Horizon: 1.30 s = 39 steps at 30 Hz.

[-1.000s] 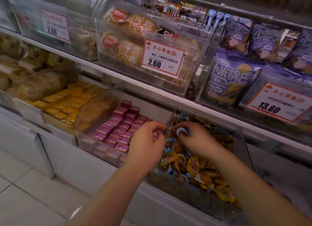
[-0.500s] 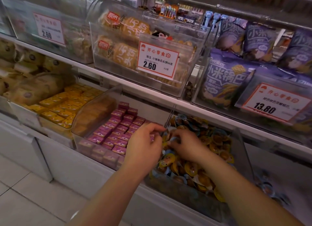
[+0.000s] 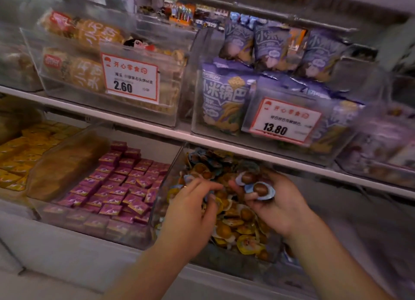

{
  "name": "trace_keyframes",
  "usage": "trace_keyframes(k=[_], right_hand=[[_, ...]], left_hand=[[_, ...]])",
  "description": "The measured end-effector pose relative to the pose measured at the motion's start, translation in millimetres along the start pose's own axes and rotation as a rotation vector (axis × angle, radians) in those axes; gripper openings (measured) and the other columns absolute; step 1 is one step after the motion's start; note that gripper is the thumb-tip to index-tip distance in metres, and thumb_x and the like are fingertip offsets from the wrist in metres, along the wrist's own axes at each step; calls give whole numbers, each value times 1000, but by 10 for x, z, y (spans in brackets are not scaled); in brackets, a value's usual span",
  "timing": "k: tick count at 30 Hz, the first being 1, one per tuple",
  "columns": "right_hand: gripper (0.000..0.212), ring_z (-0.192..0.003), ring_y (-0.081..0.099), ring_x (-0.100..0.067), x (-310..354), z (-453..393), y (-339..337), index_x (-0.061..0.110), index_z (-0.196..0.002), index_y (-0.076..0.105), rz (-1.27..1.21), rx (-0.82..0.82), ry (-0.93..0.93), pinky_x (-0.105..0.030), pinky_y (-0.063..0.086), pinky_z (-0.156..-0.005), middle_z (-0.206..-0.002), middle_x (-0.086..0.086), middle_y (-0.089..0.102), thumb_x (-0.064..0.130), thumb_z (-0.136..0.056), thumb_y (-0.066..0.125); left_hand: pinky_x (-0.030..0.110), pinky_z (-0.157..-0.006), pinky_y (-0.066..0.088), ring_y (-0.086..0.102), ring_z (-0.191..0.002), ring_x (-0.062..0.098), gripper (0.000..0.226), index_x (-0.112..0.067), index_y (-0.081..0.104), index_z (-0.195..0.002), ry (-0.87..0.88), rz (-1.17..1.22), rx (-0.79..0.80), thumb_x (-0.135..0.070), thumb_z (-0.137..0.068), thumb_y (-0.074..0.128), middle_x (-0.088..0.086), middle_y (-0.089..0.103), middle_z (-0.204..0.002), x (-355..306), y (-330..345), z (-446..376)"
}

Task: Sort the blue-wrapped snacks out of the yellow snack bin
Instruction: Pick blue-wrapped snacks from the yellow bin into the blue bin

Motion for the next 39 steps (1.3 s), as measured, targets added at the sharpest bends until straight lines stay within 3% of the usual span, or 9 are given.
trace_keyframes(k=[6, 11, 15, 21, 24, 28, 32, 36, 39], right_hand=[[27, -63, 67, -25, 194, 430, -633, 3, -103, 67, 324, -129, -260, -24, 40, -38, -84, -22, 68, 18, -82, 69], [11, -80, 65, -6, 320, 396, -1343, 20, -99, 71, 816, -414, -362, -6, 45, -58, -95, -6, 72, 13, -94, 64], [12, -82, 65, -5, 203, 242, -1584, 21, -92, 71, 1120, -458, -386, -11, 47, -71, -98, -4, 73, 12, -94, 63], [28, -103, 59, -2, 203, 267, -870, 29, -114, 66, 1300, -318, -843, -7, 44, -83, -113, 9, 66, 31, -89, 53], [43, -116, 58, -15, 47, -3, -374, 25, -131, 59, 1537, -110, -761, -25, 46, -98, -127, -1, 64, 37, -90, 55], [52, -132, 49, -24, -46, -571, 76, 23, -144, 46, 1833, -11, -593, -25, 25, -104, -145, -7, 52, 36, -95, 57], [54, -135, 46, -27, -27, -1099, 270, 29, -143, 48, 1812, 126, -525, -37, 37, -112, -147, -6, 49, 40, -92, 61], [77, -147, 26, -31, -148, -1491, 346, 41, -153, 21, 2040, 95, -362, -46, 27, -118, -163, -6, 21, 65, -87, 52], [64, -136, 42, -30, -158, -1656, 531, 44, -148, 33, 1910, 109, -402, -37, 35, -108, -155, -10, 37, 60, -88, 52]], left_hand=[[30, -86, 50, 58, -107, 7, 31, -31, 61, -122, 36, -150, 151, -34, -95, 48, -18, 56, -122, 2, 242, -14], [42, -111, 32, 35, -142, 12, 57, -38, 50, -138, 92, -433, 460, -62, -91, 27, -16, 41, -150, -33, 464, 33], [41, -111, 34, 40, -138, 11, 64, -41, 48, -139, 60, -516, 506, -69, -86, 24, -18, 40, -150, -44, 522, -5], [38, -100, 42, 56, -117, 12, 43, -39, 56, -128, 48, -429, 443, -55, -90, 42, -18, 53, -131, -66, 455, -20], [41, -93, 46, 61, -107, 20, 38, -29, 62, -122, 33, -382, 328, -45, -91, 48, -8, 64, -116, -56, 350, -49], [44, -89, 50, 62, -102, 23, 31, -21, 67, -117, 3, -319, 111, -32, -91, 54, -2, 67, -111, -11, 101, -96], [46, -89, 49, 60, -104, 17, 27, -23, 66, -112, 19, -250, -36, -23, -89, 54, -7, 64, -110, 71, -130, -135], [43, -89, 50, 58, -104, 12, 26, -26, 65, -113, -92, -177, -97, -23, -89, 55, -11, 62, -111, 212, -272, -165], [40, -89, 51, 57, -105, 10, 27, -27, 64, -116, -151, -111, -108, -21, -91, 57, -12, 61, -111, 264, -332, -169]])
Point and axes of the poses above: each hand's wrist, its own z-axis away from the middle knuckle, its own y-axis out of the palm, x = y × z, the point moved 2 cm from there along -z, towards the middle knuckle
